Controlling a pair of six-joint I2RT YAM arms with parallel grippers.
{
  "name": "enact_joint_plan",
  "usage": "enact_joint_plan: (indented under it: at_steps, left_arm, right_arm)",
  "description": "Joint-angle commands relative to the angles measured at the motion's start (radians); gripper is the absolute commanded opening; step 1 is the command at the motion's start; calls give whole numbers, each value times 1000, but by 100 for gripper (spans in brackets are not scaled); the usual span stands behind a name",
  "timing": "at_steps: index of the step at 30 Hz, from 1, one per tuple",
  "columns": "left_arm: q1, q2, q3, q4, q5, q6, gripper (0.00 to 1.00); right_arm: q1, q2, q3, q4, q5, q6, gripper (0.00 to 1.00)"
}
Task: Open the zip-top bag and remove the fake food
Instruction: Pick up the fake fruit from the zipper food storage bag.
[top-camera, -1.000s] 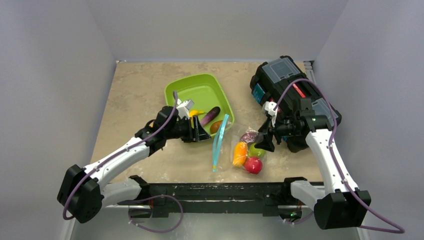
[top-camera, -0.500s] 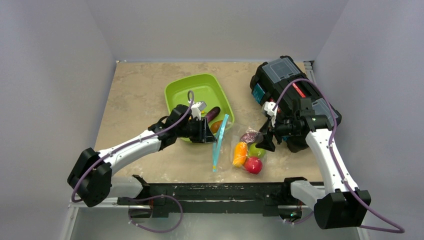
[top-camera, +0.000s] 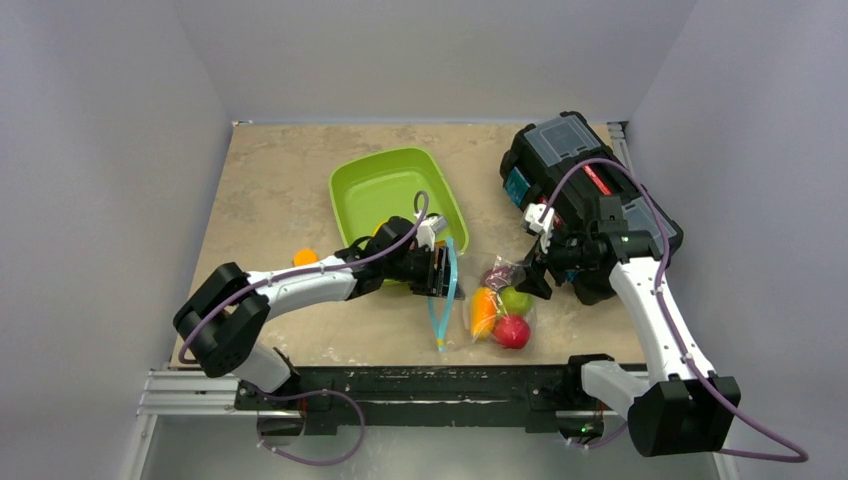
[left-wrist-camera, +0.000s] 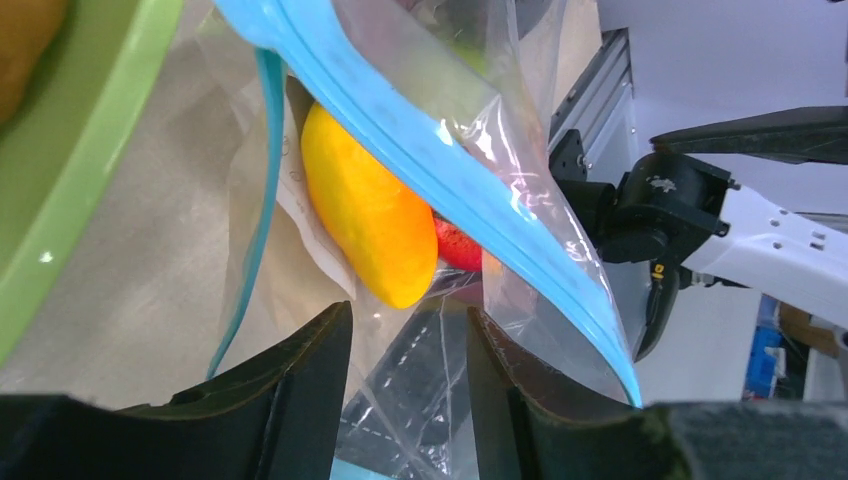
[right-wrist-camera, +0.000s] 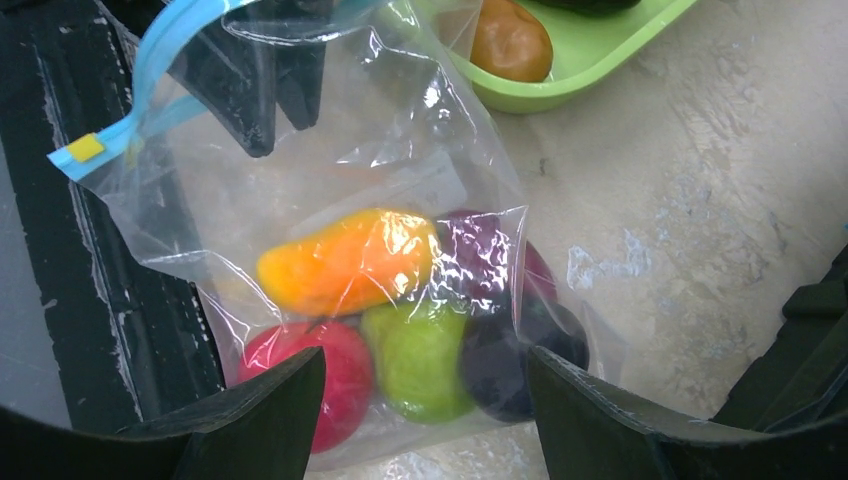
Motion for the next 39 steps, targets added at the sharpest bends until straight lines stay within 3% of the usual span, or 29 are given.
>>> enact_joint_plan:
  at_steps: [1,11,18,39]
  left_arm:
    - [-18,27,11,168,18,-96,46]
    - [-85,90,2,233,-102,-264,54]
    - [-147,109,58,88,-224,-275,57]
    - [-188,224,89,228,-207,-387,57]
  right_arm:
    - [-3,-6,-20,44,37,-34,72]
    - [17,-16,-84,-16,-5,-241,72]
    - [28,-36,-141,52,51,-287,70]
    - [67,-58,-238,123,111,-287,46]
